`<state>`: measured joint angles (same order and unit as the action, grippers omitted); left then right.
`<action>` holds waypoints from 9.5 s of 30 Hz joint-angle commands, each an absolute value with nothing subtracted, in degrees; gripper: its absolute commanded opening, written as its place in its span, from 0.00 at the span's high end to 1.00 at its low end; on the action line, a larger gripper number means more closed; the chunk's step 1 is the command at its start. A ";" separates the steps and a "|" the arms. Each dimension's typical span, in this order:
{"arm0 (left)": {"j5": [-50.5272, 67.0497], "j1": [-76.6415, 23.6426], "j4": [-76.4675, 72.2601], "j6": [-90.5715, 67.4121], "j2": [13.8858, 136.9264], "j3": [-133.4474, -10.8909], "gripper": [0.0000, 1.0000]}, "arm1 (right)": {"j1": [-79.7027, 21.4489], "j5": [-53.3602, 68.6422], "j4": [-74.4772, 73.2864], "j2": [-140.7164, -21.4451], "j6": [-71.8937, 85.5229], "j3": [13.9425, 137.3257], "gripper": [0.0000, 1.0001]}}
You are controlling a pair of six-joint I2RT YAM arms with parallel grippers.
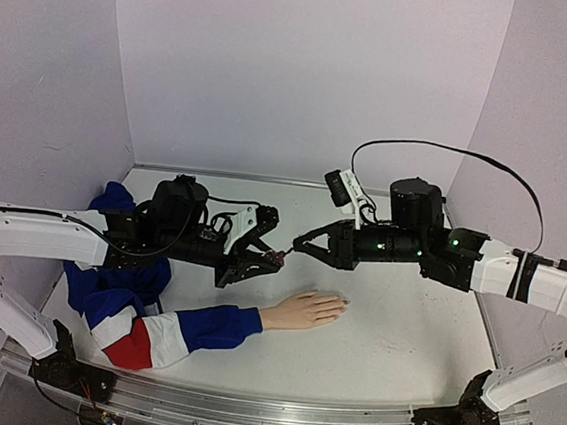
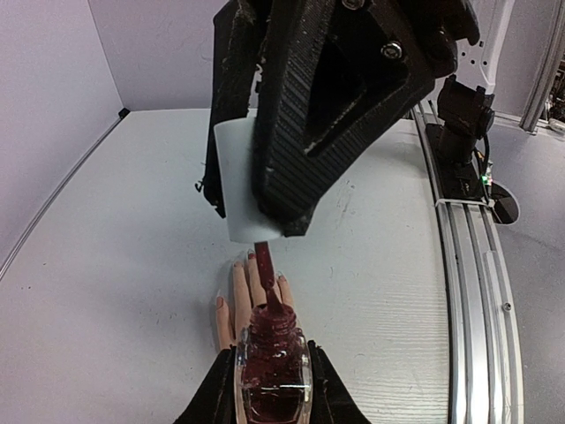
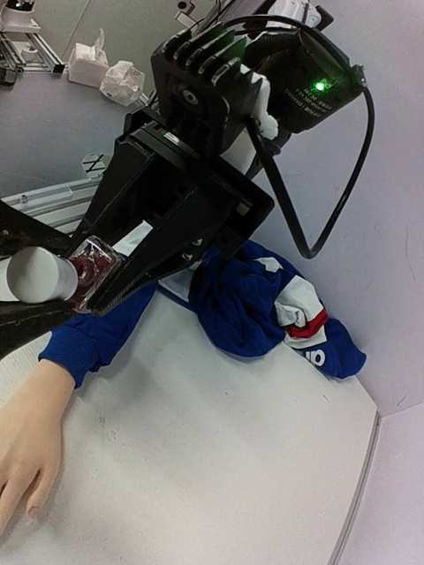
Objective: Paint the nails
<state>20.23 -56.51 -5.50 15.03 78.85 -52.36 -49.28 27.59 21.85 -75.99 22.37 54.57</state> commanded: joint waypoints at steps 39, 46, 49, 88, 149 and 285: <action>34.87 -56.34 -7.11 4.76 74.42 -58.70 1.00 | -51.50 50.43 25.20 -83.85 13.24 55.98 1.00; 28.42 -56.45 -7.34 1.99 72.08 -60.22 1.00 | -51.50 50.43 21.08 -85.77 11.17 58.21 1.00; 17.73 -56.43 -9.24 3.59 72.48 -60.36 1.00 | -51.57 44.44 21.90 -86.73 15.05 58.80 1.00; -5.98 -56.90 -17.07 -4.96 77.67 -47.82 1.00 | -54.24 10.22 17.14 -82.04 30.09 66.85 0.19; 24.41 -48.69 -20.83 -9.73 69.48 -50.66 1.00 | -50.13 34.32 45.92 -90.19 35.66 60.13 1.00; 51.78 -47.46 -14.94 -16.96 76.01 -56.03 1.00 | -46.29 58.75 48.90 -92.16 34.85 67.06 0.55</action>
<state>48.69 -47.57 -12.95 -16.56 77.32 -52.86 -45.95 54.94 41.15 -92.01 32.27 67.00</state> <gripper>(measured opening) 0.225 0.486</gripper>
